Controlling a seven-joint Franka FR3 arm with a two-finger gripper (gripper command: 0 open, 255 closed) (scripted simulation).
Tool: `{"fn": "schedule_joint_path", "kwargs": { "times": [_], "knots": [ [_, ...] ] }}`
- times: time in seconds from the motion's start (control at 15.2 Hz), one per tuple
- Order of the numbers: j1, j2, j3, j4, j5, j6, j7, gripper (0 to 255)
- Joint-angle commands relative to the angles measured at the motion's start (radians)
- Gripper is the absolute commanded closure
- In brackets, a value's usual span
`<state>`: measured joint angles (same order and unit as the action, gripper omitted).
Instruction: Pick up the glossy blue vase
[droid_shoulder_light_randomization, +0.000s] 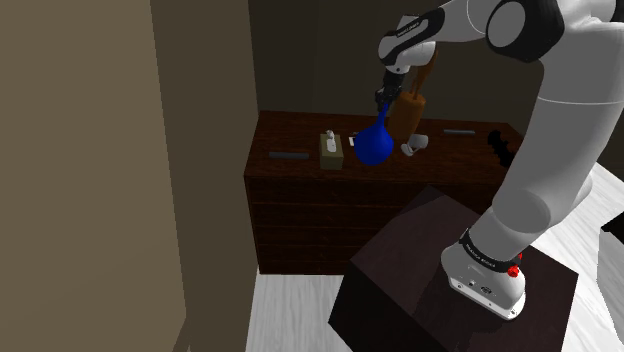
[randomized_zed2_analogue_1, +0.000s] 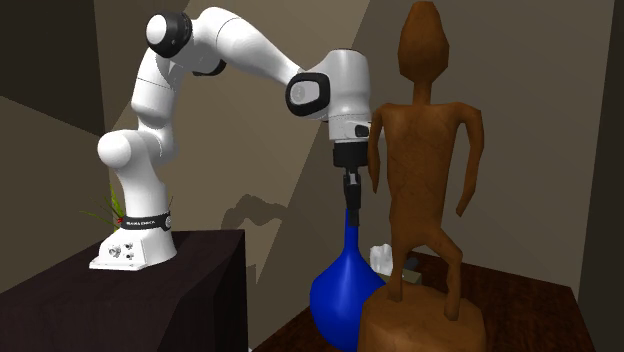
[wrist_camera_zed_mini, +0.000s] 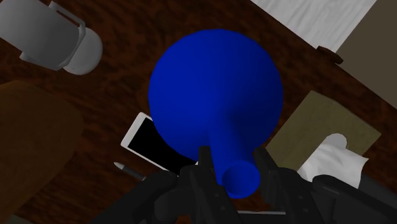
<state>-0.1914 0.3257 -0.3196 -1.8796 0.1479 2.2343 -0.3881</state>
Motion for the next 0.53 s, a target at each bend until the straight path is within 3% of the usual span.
{"fn": "schedule_joint_path", "kwargs": {
  "times": [0.0, 0.46],
  "knots": [
    [0.0, 0.001, 0.0, -0.001, 0.0, 0.0, 0.0, 255],
    [0.002, -0.019, -0.004, 0.015, -0.01, -0.034, 0.006, 255]
  ]
}}
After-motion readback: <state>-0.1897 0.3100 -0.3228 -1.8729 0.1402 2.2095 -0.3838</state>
